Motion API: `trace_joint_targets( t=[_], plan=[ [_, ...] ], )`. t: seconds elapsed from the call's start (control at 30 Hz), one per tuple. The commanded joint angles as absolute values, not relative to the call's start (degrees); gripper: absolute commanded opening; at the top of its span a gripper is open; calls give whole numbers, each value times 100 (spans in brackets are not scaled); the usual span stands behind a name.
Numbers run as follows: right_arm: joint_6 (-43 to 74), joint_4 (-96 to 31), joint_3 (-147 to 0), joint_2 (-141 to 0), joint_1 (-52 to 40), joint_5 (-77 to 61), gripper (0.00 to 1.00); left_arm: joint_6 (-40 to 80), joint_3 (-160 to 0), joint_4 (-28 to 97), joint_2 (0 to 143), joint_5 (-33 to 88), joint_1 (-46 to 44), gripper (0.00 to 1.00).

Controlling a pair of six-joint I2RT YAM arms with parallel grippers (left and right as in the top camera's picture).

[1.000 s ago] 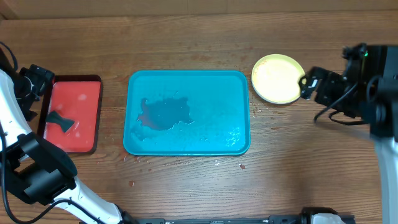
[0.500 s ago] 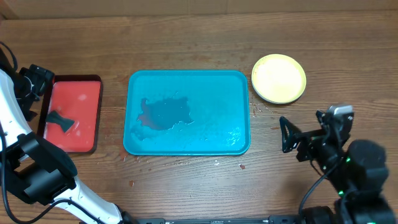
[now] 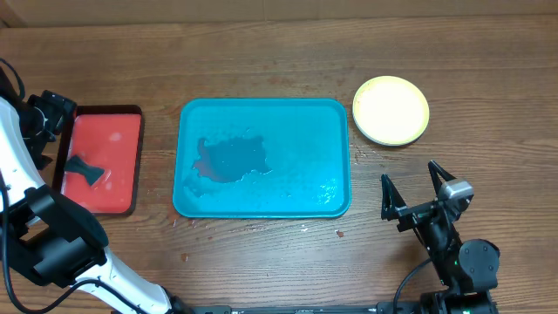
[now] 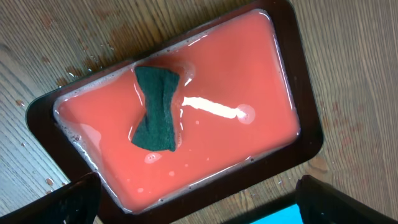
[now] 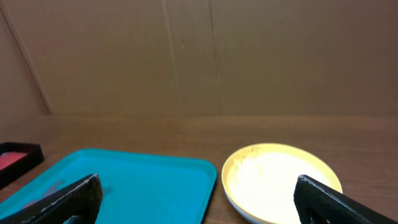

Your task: Clean dirty plates on tray and stack at the side

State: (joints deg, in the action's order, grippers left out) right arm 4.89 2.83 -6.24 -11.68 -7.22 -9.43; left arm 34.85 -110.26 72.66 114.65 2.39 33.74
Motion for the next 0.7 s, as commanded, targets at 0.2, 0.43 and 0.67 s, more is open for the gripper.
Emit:
trace_joint_targets(
  t=[0.2,0.43,0.67],
  plan=[
    [510,349,-40,-62,-727,-314,100,3516,-11034,7279,11552,257,3334,100],
    [508,-97,-45,-16,-729,-91,100,3516,-11034,7279,11552,259,3334,100],
    [486,-482,-47,-16,-725,-108,100,3516,-11034,7279,11552,259,3334,100]
  ],
)
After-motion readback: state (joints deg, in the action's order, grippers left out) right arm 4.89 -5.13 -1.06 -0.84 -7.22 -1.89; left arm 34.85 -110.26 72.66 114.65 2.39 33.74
